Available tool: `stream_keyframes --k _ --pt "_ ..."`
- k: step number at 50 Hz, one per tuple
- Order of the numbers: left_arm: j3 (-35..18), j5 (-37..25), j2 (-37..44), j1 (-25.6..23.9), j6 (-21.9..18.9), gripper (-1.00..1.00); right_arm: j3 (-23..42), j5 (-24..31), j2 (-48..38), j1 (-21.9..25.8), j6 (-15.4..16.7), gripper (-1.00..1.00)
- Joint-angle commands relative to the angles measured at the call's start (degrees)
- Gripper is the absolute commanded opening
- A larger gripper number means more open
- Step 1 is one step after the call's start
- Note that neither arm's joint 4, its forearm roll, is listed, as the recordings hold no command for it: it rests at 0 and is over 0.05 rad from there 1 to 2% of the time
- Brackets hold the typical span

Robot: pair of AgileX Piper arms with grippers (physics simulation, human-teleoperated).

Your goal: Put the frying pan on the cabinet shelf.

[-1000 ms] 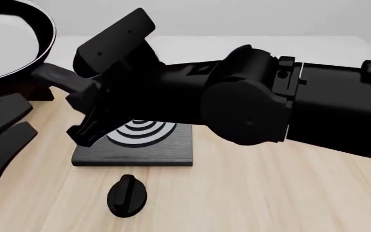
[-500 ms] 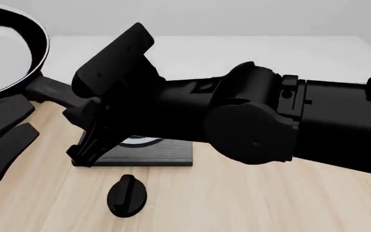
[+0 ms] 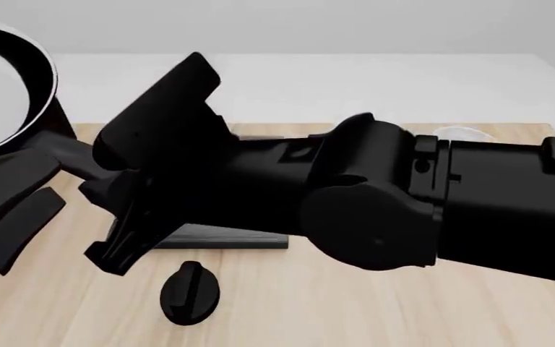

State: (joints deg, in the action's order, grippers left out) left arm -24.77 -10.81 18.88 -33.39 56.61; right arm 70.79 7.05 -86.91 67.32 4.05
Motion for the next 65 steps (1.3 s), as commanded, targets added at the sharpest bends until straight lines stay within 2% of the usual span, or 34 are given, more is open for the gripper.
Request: stream_keyframes --k 1,31,32,65 --pt "0.1 0.1 0.1 0.0 -0.1 1.00 1.4 -0.8 1.1 1.6 -1.0 -1.00" --pt "0.8 1.3 0.7 0.7 -0.5 1.00 -0.8 -3.7 0.7 5.7 -1.7 -1.00" --pt "0.8 1.3 0.6 0.9 -0.5 -1.00 -0.9 -3.7 0.7 5.7 -1.6 -1.00" --pt "1.3 2.0 0.5 3.7 -1.1 -1.00 -1.6 -4.4 0.8 5.6 -0.8 -1.00"
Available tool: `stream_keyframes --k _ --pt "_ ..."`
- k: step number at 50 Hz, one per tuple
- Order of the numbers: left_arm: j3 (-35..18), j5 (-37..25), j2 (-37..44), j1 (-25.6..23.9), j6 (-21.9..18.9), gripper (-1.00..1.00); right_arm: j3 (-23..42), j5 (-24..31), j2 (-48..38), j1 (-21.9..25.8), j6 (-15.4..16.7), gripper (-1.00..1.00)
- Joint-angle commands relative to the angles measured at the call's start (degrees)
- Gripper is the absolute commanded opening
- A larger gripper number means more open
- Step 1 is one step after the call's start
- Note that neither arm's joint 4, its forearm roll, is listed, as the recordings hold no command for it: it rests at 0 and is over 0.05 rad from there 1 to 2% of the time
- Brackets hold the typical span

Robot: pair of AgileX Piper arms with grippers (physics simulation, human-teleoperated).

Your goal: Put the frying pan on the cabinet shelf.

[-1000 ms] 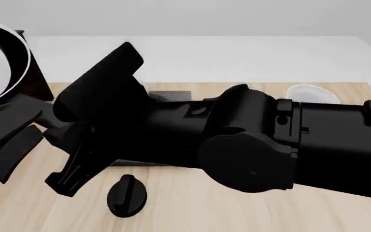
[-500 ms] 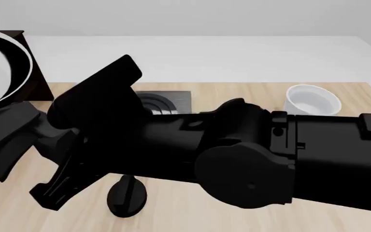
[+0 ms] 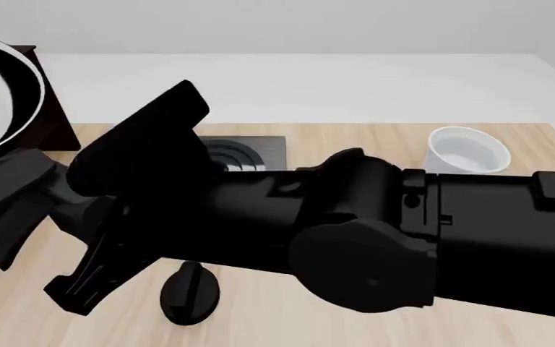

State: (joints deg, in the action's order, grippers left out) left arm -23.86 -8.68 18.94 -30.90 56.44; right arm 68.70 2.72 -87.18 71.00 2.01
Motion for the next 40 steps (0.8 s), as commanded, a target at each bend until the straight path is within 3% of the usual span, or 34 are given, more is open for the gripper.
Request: stream_keyframes --k 1,21,40 --pt "0.4 0.0 0.4 1.3 -0.9 -1.00 1.2 1.6 -0.2 1.3 2.0 1.00" --pt "0.0 -0.5 0.3 0.6 -1.5 -1.00 -0.1 1.3 1.2 1.2 0.9 1.00" --pt "-0.1 -0.2 0.6 1.4 -3.1 -1.00 -2.6 2.1 8.4 -1.9 1.2 1.00"
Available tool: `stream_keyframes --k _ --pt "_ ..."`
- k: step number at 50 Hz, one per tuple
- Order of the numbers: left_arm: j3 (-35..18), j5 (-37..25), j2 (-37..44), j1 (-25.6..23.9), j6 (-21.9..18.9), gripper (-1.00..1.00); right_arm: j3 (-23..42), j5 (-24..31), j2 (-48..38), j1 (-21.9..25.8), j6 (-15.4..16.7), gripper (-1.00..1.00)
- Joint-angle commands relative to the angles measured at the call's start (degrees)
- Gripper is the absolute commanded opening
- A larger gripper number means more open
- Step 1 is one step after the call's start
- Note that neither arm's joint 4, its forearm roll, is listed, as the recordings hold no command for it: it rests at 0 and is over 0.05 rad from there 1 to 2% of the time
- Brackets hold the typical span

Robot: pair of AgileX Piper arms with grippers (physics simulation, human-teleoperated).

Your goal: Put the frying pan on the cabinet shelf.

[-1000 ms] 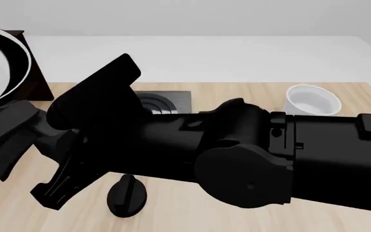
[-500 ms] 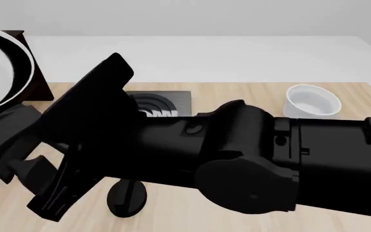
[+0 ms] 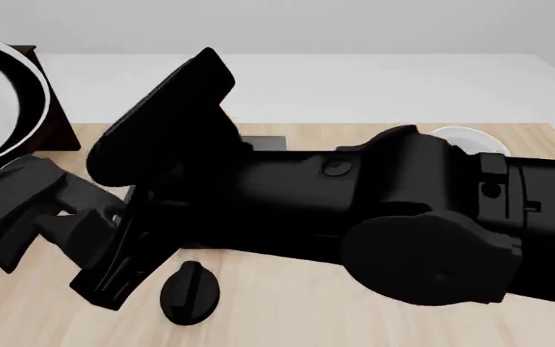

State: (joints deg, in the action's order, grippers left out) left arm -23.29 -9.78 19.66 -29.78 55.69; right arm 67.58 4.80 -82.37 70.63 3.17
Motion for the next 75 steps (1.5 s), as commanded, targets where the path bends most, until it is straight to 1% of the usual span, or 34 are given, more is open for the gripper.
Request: stream_keyframes --k 1,8,13,14,15,17,19,21,23,24,25,27,28,30,31,32,34,36,38,40,45,46,48,49,51,54,58,59,62,64,67,69,73,75 --pt "-0.6 1.0 0.0 0.3 -2.3 -1.00 -1.6 0.2 3.9 -1.7 0.1 1.00" --pt "-0.3 1.3 0.3 0.4 -2.5 -1.00 -2.0 1.2 6.0 -2.7 -0.2 1.00" --pt "-0.4 1.1 0.2 0.6 -2.6 -1.00 -3.8 1.1 10.7 -6.2 -0.5 1.00" --pt "-0.9 0.6 0.5 1.0 -3.7 -1.00 -3.8 1.3 11.1 -6.6 -0.4 1.00" --pt "-1.3 0.3 0.8 1.4 -4.8 -1.00 -4.5 1.0 12.2 -7.6 -0.1 1.00" --pt "-0.6 0.8 0.8 1.4 -4.1 -1.00 -6.1 0.5 14.7 -10.6 2.0 1.00" --pt "-0.7 0.7 0.7 1.2 -3.9 -1.00 -6.5 0.8 15.4 -11.5 0.1 1.00" --pt "-0.9 0.6 0.7 1.2 -3.9 -1.00 -7.6 0.5 17.7 -13.5 0.0 1.00" --pt "-0.7 0.7 0.6 1.2 -4.1 -1.00 -8.7 -0.4 20.6 -15.8 1.2 1.00" --pt "-0.8 0.6 0.6 1.2 -4.3 -1.00 -9.0 -0.4 21.0 -16.3 2.6 1.00" --pt "-1.1 0.3 0.6 1.3 -4.3 -1.00 -9.4 -0.6 21.0 -16.2 2.6 1.00" --pt "-1.3 0.0 0.7 1.7 -4.6 -1.00 -10.4 -0.8 22.9 -17.2 1.2 1.00" --pt "-1.5 -0.1 0.7 1.8 -4.9 -1.00 -11.2 -0.6 24.4 -18.7 1.5 1.00" --pt "-1.6 -0.1 0.6 1.8 -4.6 -1.00 -11.7 -0.5 25.3 -19.2 2.0 1.00" --pt "-1.7 -0.2 0.6 1.7 -4.7 -1.00 -12.2 -0.1 26.4 -20.1 0.6 1.00" --pt "-1.3 0.1 0.6 1.8 -4.7 -1.00 -12.5 0.0 26.4 -20.1 0.7 1.00" --pt "-1.2 0.3 0.7 1.7 -4.6 -1.00 -14.2 0.1 27.8 -21.3 0.4 1.00" --pt "-1.4 0.2 0.6 1.9 -4.3 -1.00 -16.3 -0.2 30.3 -23.3 1.9 1.00" --pt "-1.5 0.2 0.6 1.8 -4.2 -1.00 -18.4 -0.3 31.6 -24.3 2.4 1.00" --pt "-1.0 0.8 0.8 1.8 -4.0 -1.00 -20.4 0.0 33.5 -25.6 0.7 1.00" --pt "-0.2 2.0 1.4 1.8 -3.8 -1.00 -24.0 0.6 37.4 -28.5 -0.2 1.00" --pt "-0.4 2.0 1.5 1.7 -4.0 -1.00 -25.1 0.4 38.7 -29.1 0.0 1.00" --pt "-0.5 2.0 1.6 1.9 -3.9 -1.00 -26.8 0.9 41.1 -31.1 2.1 1.00" --pt "-0.5 2.1 1.7 1.9 -4.0 -1.00 -27.3 1.0 42.3 -31.6 1.9 1.00" --pt "-0.9 2.0 2.1 1.7 -4.3 -1.00 -28.2 2.4 44.5 -33.0 -0.8 1.00" --pt "-0.5 2.9 2.6 1.7 -3.9 -1.00 -30.8 3.0 48.2 -35.2 -0.2 1.00" --pt "0.2 3.9 3.2 2.5 -3.9 -1.00 -34.2 4.3 52.3 -37.4 -1.8 1.00" --pt "0.3 4.0 3.2 2.6 -3.8 -1.00 -35.0 4.9 52.8 -38.1 -1.9 1.00" --pt "0.4 4.4 3.0 3.6 -3.2 -1.00 -36.7 6.0 56.4 -39.9 1.1 1.00" --pt "0.2 4.5 3.2 4.0 -3.3 -1.00 -37.0 6.8 57.0 -40.2 -0.3 1.00" --pt "0.3 4.7 3.2 4.3 -3.2 -1.00 -38.3 9.2 60.6 -41.6 -3.5 1.00" --pt "1.0 5.4 3.1 5.1 -3.1 -1.00 -39.6 10.7 63.9 -43.1 -4.6 1.00" --pt "1.1 5.9 3.3 6.3 -3.0 -1.00 -42.1 12.1 68.8 -45.6 -4.4 1.00" --pt "0.8 6.3 3.9 6.8 -3.1 -1.00 -43.8 11.5 70.4 -45.9 -3.5 1.00"
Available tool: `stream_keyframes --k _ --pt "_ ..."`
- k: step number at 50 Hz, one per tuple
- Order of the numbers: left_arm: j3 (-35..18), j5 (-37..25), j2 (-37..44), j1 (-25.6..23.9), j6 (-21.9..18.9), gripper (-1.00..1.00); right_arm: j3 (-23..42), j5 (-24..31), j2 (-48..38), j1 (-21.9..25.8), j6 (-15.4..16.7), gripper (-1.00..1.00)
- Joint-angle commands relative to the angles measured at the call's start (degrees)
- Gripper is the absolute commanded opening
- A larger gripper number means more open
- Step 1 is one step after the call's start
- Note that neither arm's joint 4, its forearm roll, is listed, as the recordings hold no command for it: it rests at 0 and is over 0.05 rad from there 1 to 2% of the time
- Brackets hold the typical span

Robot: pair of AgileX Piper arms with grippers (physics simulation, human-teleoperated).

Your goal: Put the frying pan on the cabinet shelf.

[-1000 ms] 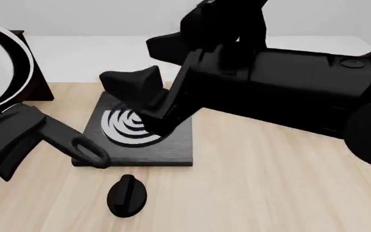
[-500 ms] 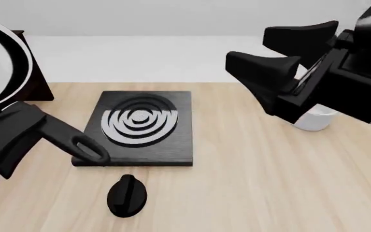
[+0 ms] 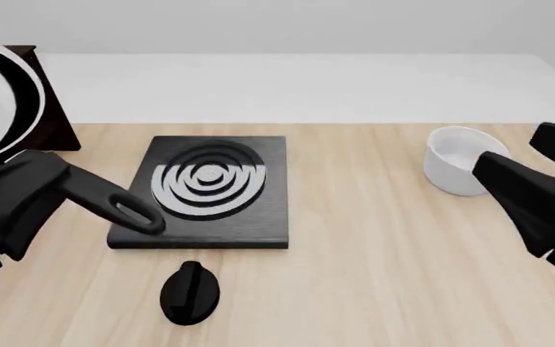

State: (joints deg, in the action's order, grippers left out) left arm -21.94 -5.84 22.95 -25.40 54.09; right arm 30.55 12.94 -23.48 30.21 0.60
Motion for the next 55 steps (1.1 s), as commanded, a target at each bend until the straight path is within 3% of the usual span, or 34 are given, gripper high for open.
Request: stream_keyframes --k 1,3,6,9,22,28,29,37,55 --pt "-1.1 2.5 1.1 2.2 -1.5 -1.00 -7.7 3.2 11.4 -6.0 1.0 1.00" --pt "-0.6 3.6 2.0 3.1 0.9 -1.00 -8.5 2.7 11.9 -6.2 1.9 1.00" --pt "-2.9 4.7 3.3 3.8 1.7 -1.00 -10.6 -0.2 9.3 -5.7 6.4 1.00" --pt "-3.6 7.4 5.9 4.7 2.5 -1.00 -9.5 1.0 9.8 -6.5 3.8 1.00" --pt "-10.7 12.2 16.6 8.6 1.0 -1.00 -11.8 -1.7 8.9 -6.0 5.0 1.00" --pt "-13.5 14.7 21.3 11.2 2.7 -1.00 -12.3 -2.7 8.6 -5.7 5.4 1.00" --pt "-12.9 17.1 22.7 11.9 4.6 -1.00 -12.4 -2.9 8.6 -5.7 5.7 1.00" --pt "-18.7 18.1 29.6 15.3 5.8 -1.00 -12.6 -4.4 7.8 -5.4 6.5 1.00" --pt "-21.8 25.3 39.0 22.4 11.2 -1.00 -14.8 -5.7 9.3 -5.8 6.4 1.00"
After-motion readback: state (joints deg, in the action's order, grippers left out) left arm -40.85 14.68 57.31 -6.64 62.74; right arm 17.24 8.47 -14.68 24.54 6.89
